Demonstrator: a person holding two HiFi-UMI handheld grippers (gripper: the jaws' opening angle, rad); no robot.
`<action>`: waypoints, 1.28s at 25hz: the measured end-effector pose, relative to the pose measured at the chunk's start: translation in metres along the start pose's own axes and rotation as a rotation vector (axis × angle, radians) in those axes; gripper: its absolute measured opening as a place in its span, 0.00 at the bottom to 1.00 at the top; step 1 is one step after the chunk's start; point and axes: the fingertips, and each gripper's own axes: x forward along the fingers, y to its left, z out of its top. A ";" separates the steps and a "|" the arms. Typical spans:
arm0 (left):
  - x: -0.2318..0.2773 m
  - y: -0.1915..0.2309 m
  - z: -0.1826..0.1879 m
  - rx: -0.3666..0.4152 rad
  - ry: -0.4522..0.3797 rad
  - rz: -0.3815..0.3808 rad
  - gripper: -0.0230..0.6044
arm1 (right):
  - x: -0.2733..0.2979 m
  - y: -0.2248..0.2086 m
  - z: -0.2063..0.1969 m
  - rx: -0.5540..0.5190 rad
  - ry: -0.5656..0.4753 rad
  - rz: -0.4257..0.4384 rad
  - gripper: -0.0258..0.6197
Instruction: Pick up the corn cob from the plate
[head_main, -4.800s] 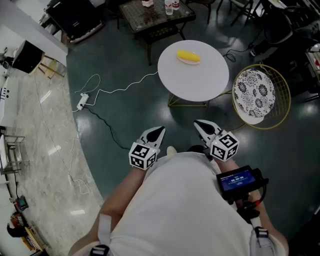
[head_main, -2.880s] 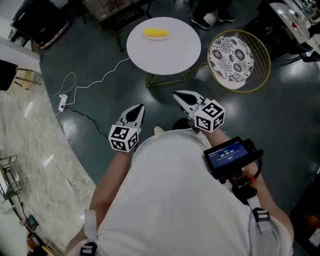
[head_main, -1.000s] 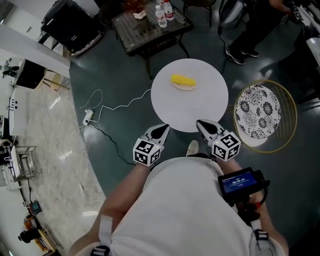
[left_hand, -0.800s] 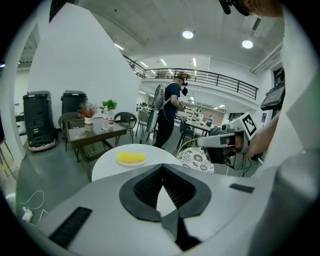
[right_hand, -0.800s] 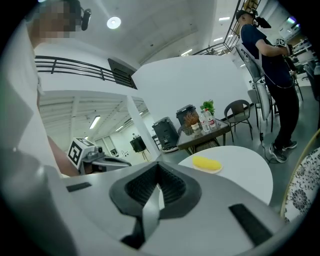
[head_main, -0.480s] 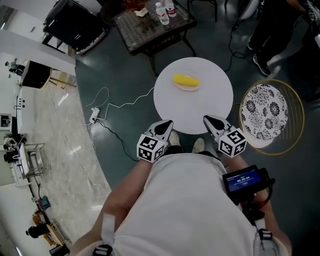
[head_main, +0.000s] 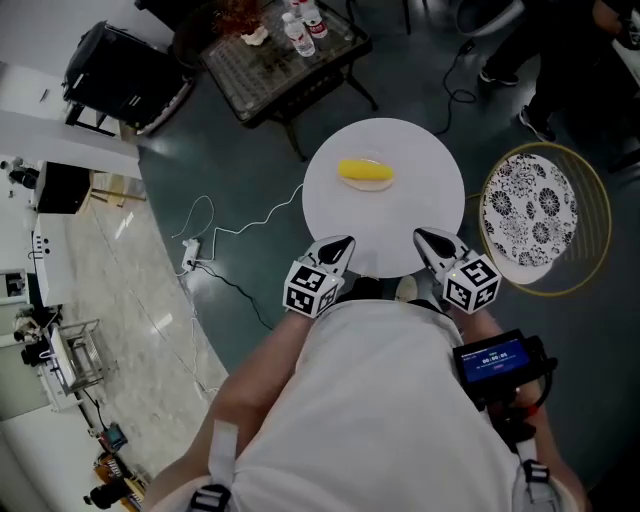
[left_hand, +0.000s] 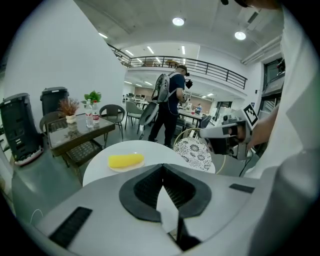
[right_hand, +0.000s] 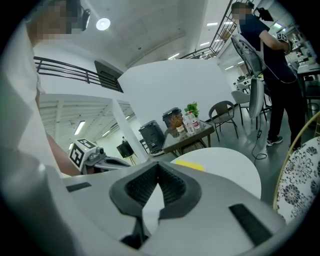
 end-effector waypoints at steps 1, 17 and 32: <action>0.004 0.003 0.003 0.010 0.008 -0.012 0.05 | 0.000 -0.003 0.001 0.008 -0.002 -0.013 0.05; 0.118 0.122 0.028 0.146 0.124 -0.137 0.05 | 0.100 -0.093 0.018 0.092 -0.037 -0.153 0.05; 0.165 0.129 0.033 0.412 0.250 -0.233 0.05 | 0.087 -0.111 0.017 0.144 -0.056 -0.229 0.05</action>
